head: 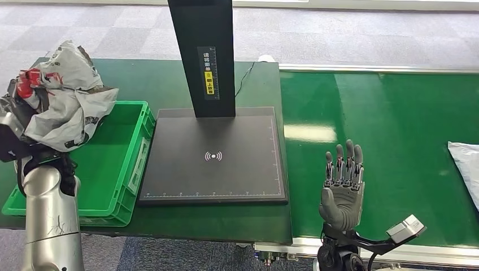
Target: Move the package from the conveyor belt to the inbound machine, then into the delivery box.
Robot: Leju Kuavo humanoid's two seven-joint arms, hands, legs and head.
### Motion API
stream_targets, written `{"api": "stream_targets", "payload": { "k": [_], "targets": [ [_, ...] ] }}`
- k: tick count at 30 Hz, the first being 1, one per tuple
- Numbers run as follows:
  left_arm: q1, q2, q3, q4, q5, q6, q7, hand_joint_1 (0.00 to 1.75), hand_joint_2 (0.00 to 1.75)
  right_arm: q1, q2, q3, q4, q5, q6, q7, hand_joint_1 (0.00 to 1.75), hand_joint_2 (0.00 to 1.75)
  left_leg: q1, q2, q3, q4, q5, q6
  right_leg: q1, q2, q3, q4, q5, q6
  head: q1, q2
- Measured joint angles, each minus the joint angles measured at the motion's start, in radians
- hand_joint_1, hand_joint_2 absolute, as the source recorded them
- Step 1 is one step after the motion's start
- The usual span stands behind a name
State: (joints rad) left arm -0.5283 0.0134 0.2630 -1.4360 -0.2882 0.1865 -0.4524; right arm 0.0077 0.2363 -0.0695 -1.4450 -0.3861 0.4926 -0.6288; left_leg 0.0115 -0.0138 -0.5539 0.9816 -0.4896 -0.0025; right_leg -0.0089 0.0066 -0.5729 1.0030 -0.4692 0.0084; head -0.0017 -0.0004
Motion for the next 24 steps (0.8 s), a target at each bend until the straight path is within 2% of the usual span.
{"api": "stream_targets", "payload": {
  "k": [4, 7, 9, 12, 16, 24],
  "targets": [
    [-0.137, 0.096, -0.017, 0.229, -0.327, 0.043, 0.174, 1.75, 1.75, 0.003, 0.001, -0.003, -0.008, 0.000, 0.002, -0.006, 0.00, 1.75, 0.001, 0.001, 0.001, 0.000, 0.002, -0.002, 0.001, 0.001, 0.000, 0.001, 0.001, -0.002, 0.000, 0.000],
    [-0.235, 0.157, -0.037, 0.456, -0.479, 0.053, 0.238, 1.75, 1.75, 0.017, 0.001, -0.007, -0.028, 0.000, 0.007, -0.013, 0.00, 1.75, 0.001, 0.003, 0.001, 0.000, 0.002, -0.003, 0.001, 0.005, -0.001, 0.001, 0.003, -0.004, 0.000, 0.000],
    [-0.275, 0.178, -0.052, 0.577, -0.546, 0.072, 0.273, 1.75, 1.75, 0.025, 0.001, -0.010, -0.039, 0.001, 0.011, -0.013, 0.00, 1.75, 0.001, 0.004, 0.001, 0.000, 0.002, -0.003, 0.001, 0.006, -0.001, 0.001, 0.003, -0.004, 0.000, 0.000],
    [-0.298, 0.186, -0.088, 0.709, -0.662, 0.095, 0.353, 1.75, 1.75, 0.027, 0.001, -0.014, -0.047, 0.006, 0.015, -0.013, 0.00, 1.75, 0.001, 0.004, 0.000, 0.000, 0.002, -0.003, 0.001, 0.006, -0.001, 0.001, 0.003, -0.004, 0.000, 0.000],
    [-0.314, 0.182, -0.140, 0.823, -0.766, 0.092, 0.436, 1.75, 1.75, 0.025, 0.004, -0.017, -0.052, 0.008, 0.014, -0.010, 0.00, 1.75, 0.001, 0.004, 0.000, 0.000, 0.002, -0.003, 0.001, 0.006, -0.001, 0.001, 0.003, -0.004, 0.000, 0.000],
    [-0.340, 0.182, -0.174, 0.914, -0.797, 0.072, 0.463, 1.75, 1.75, 0.025, 0.009, -0.022, -0.057, 0.008, 0.013, -0.008, 0.00, 1.75, 0.001, 0.003, 0.000, 0.000, 0.002, -0.003, 0.001, 0.006, -0.001, 0.001, 0.003, -0.004, 0.000, 0.000]
  ]
}}
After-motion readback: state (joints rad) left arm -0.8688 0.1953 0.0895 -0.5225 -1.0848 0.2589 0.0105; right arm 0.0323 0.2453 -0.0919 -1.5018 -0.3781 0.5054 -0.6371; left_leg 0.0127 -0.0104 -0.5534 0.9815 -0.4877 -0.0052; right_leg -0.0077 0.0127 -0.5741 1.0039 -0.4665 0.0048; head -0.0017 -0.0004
